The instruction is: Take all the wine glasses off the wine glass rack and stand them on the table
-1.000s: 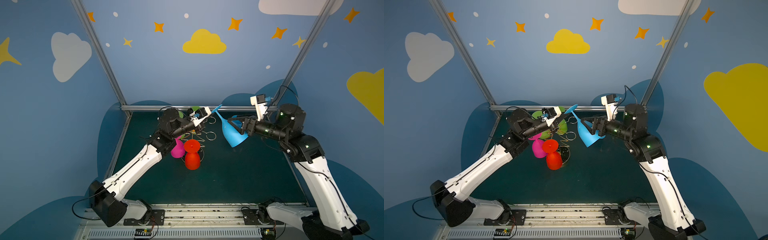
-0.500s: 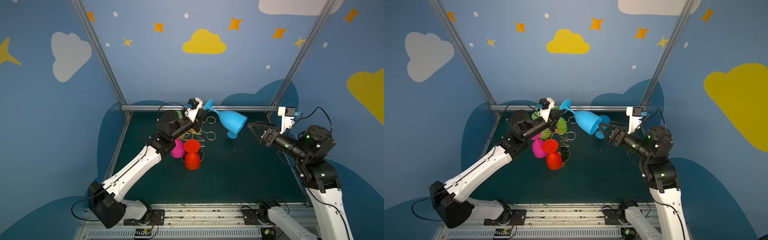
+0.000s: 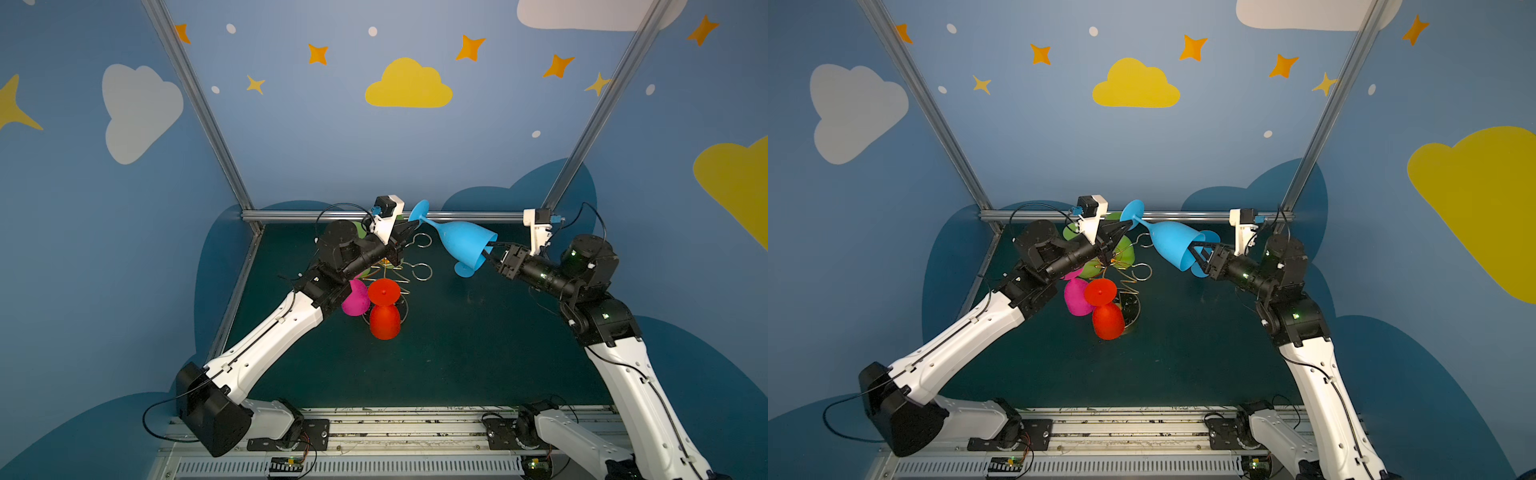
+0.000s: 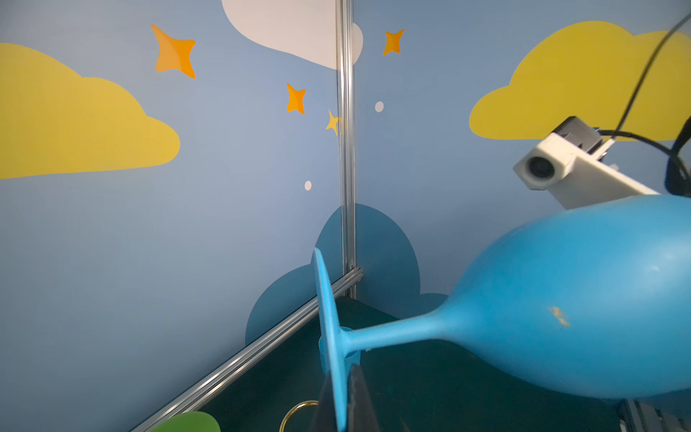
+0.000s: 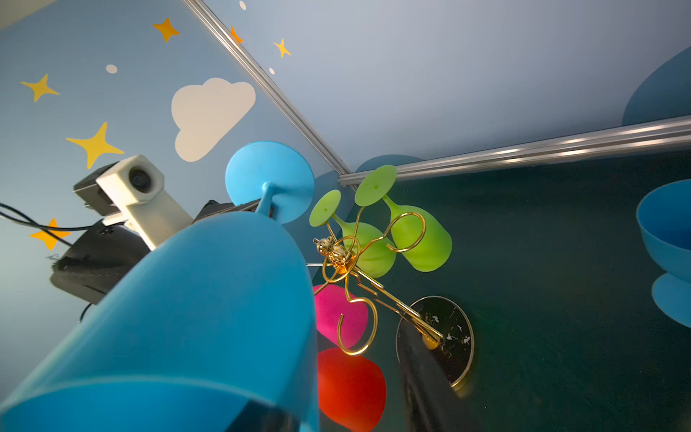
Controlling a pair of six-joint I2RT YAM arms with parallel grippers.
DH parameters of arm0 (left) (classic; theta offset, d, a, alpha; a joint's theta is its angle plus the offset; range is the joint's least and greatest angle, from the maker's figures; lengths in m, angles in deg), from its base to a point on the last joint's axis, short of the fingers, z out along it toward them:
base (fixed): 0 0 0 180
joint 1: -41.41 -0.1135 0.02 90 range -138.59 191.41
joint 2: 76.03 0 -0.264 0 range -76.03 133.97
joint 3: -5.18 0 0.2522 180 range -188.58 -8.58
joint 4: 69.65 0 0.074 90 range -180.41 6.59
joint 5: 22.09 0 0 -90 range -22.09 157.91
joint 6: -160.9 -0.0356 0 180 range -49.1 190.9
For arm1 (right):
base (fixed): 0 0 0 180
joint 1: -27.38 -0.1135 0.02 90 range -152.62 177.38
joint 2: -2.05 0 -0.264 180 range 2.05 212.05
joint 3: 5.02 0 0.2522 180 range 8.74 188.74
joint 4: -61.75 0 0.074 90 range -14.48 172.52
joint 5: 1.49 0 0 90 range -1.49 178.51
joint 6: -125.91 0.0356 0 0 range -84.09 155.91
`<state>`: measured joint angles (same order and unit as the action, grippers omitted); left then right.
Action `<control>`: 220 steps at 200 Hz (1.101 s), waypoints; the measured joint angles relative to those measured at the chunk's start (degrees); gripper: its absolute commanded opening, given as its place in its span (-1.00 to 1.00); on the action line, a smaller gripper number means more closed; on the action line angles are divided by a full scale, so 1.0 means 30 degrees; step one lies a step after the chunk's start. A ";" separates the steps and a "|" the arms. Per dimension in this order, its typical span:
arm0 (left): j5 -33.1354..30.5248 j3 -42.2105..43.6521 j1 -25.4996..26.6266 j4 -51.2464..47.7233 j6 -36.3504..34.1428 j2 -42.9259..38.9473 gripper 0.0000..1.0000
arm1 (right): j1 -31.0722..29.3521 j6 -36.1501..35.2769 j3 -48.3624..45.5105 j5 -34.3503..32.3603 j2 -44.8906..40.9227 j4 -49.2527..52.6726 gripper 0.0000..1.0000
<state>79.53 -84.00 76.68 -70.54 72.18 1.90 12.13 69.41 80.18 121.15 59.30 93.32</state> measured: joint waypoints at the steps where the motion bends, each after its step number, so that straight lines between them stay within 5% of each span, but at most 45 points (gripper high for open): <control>1: 0.0007 0.0007 0.0000 -0.0007 0.0000 0.0000 -0.94 | -0.0015 0.0022 0.0000 0.0000 0.0015 -0.0022 -0.65; 19: -0.0015 0.0051 -0.0044 -0.0160 0.0036 0.0000 -0.94 | -0.0270 0.0095 0.0233 0.0073 0.0415 -0.0299 -1.00; 41: -0.0080 0.0058 -0.0124 -0.0175 0.0109 0.0000 -0.88 | -0.0393 0.0248 0.0488 0.0197 0.0503 -0.0452 -1.00; 59: -0.0109 0.0058 -0.0117 -0.0138 0.0080 -0.0015 -0.49 | -0.0386 0.0197 0.0641 -0.0015 0.0495 -0.0342 -1.00; 76: -0.0233 0.0058 -0.0109 -0.0175 0.0036 -0.0029 0.27 | -0.0255 0.0058 0.1086 -0.0583 0.0495 0.0131 -1.00; 93: -0.0590 0.0117 -0.0131 -0.0248 0.0044 -0.0211 0.50 | 0.0058 -0.0430 0.1829 -0.1355 0.0379 0.1035 -1.00; 152: -0.1552 0.0882 -0.2492 -0.0627 0.1362 -0.2419 0.86 | 0.0678 -0.3985 0.4386 -0.6200 -0.1639 0.6958 -1.00; 220: -0.1960 0.2237 -0.5428 -0.1574 0.2419 -0.5690 0.99 | 0.0685 -0.6426 0.5158 -1.0171 -0.0984 1.5263 -1.00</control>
<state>73.65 -77.29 60.39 -75.26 79.44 -15.17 14.19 50.13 95.65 90.64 56.35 139.11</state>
